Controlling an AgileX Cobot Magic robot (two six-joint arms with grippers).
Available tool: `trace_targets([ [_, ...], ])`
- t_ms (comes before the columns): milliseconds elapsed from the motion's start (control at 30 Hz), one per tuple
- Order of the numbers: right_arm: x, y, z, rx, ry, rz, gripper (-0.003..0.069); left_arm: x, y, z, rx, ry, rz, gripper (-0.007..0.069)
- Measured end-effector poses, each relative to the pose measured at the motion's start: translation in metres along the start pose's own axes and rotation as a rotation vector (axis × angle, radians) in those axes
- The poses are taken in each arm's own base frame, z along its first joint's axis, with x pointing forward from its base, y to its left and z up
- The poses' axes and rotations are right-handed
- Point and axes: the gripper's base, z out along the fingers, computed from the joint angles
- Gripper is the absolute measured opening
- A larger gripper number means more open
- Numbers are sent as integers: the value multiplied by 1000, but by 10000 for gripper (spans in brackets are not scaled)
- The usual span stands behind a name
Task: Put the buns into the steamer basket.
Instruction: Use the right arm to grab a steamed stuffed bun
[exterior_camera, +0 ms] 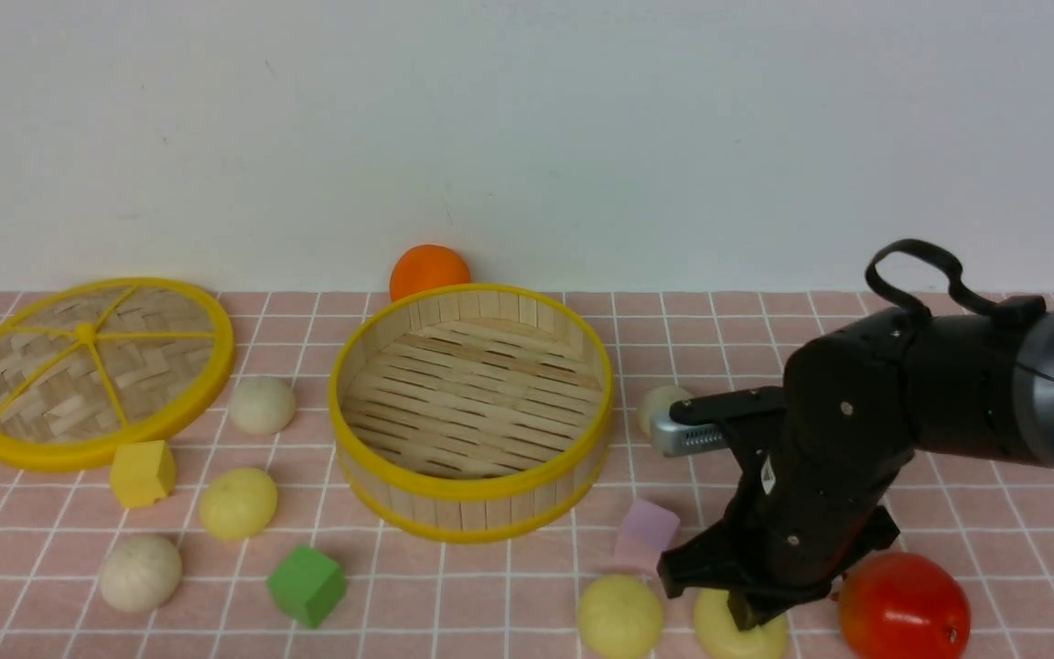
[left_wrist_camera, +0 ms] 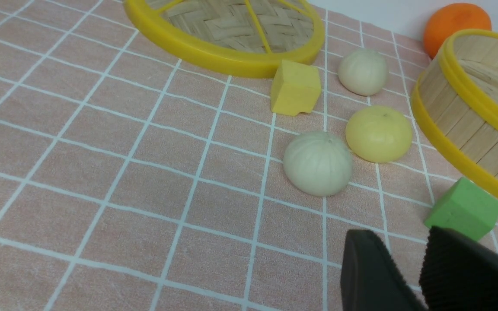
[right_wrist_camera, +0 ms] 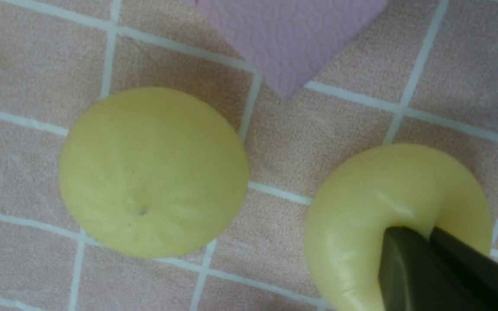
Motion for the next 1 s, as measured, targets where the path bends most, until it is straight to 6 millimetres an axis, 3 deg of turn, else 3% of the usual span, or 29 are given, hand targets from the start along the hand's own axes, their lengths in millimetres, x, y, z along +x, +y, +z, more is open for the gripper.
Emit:
trace_targets([
  [1000,-3,1,-2,0,5,-4,15,0,0,0,0,0,0,241],
])
